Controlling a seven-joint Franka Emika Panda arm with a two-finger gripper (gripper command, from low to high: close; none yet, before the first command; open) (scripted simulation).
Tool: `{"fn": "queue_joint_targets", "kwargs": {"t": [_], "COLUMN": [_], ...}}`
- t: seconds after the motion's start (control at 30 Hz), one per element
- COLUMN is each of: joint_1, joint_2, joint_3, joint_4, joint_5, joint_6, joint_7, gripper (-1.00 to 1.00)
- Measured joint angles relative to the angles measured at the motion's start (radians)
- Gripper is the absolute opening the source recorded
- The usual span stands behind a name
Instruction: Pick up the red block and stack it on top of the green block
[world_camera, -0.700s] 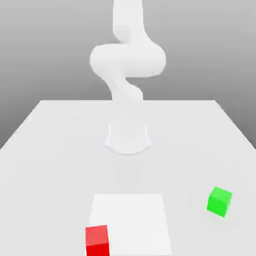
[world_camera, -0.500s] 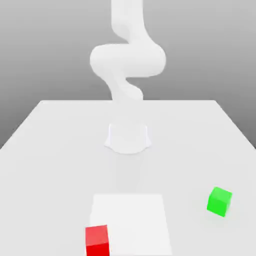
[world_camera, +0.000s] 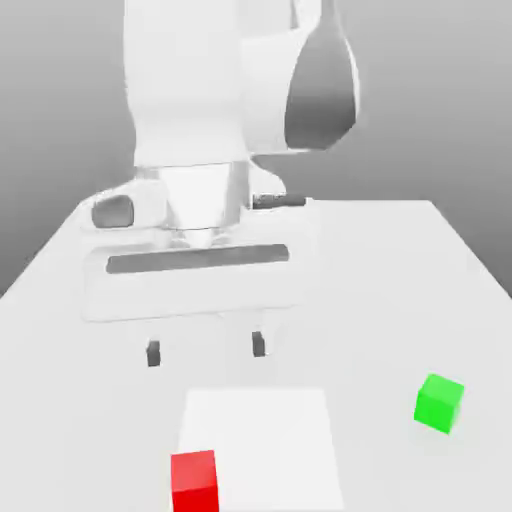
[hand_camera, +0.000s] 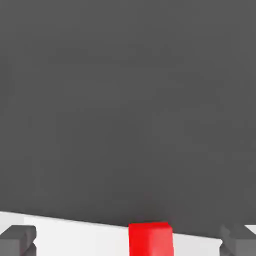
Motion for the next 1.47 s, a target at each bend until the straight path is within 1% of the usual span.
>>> {"fn": "queue_joint_targets", "kwargs": {"t": [0.17,0.3,0.33,0.57,0.73,0.97,1.07,1.17,1.2,1.33,1.37,1.47], "joint_1": [-0.015,-0.038,-0.045,-0.047,-0.018,0.16,0.287,0.406,0.446,0.436,0.441,0.441], "joint_2": [0.176,0.321,0.347,0.349,0.196,0.064,0.007,-0.045,-0.034,0.089,0.119,0.119], "joint_3": [-0.007,0.022,0.03,0.032,0.008,0.188,0.274,0.335,0.338,0.301,0.292,0.292], "joint_4": [-0.019,-0.001,0.003,0.004,-0.026,-0.13,-0.179,-0.225,-0.232,-0.233,-0.231,-0.231], "joint_5": [-0.017,0.023,0.032,0.03,-0.027,-0.082,-0.097,-0.107,-0.116,-0.173,-0.187,-0.187], "joint_6": [0.071,0.181,0.203,0.204,0.081,0.053,0.046,0.043,0.061,0.183,0.211,0.211], "joint_7": [-0.038,-0.075,-0.081,-0.08,-0.042,-0.086,-0.115,-0.147,-0.146,-0.111,-0.101,-0.101], "gripper": [0.0,0.0,-1.0,-1.0,-1.0,-1.0,-1.0,-1.0,-1.0,-1.0,1.0,1.0]}}
